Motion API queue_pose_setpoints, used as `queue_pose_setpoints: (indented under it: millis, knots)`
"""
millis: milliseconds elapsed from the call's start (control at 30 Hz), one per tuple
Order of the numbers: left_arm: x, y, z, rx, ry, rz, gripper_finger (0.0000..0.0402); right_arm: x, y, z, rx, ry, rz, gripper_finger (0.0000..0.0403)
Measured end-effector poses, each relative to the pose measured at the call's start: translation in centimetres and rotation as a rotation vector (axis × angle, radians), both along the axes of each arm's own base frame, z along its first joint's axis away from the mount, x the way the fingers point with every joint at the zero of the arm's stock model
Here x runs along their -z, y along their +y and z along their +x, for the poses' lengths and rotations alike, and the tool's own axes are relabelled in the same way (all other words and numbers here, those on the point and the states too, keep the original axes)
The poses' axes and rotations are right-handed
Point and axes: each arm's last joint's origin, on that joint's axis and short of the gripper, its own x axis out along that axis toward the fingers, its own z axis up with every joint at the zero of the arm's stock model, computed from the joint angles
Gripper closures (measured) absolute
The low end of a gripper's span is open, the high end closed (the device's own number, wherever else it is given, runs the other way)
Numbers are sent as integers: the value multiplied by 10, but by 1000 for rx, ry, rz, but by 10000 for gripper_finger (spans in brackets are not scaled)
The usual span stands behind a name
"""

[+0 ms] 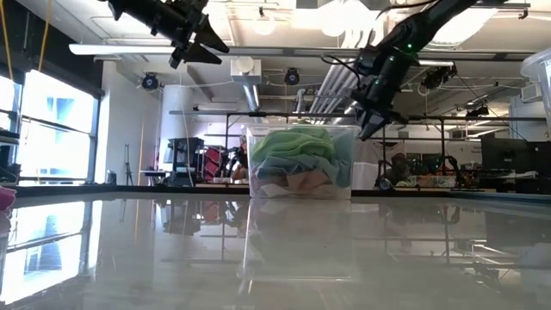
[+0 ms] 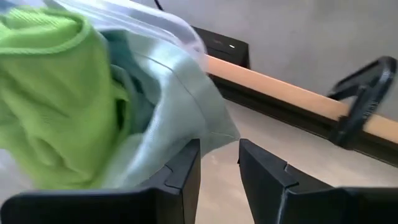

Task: Sort towels by color in basket
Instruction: Adjust the towels in the top transparent bin

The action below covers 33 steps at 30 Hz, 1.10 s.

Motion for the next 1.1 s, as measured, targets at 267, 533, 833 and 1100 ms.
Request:
queue_pose_setpoints:
  millis: [267,533,833,1100]
  knots:
    - [0,0,0,0,0,0,222,-4,4,13,-49,-102,3,299]
    - [0,0,0,5,7,13,222,-4,17,29,-96,-122,15,300]
    - [0,0,0,9,12,22,222,-7,38,55,-152,-99,-75,300]
    - [0,0,0,9,13,22,222,-6,58,72,-275,-57,-133,300]
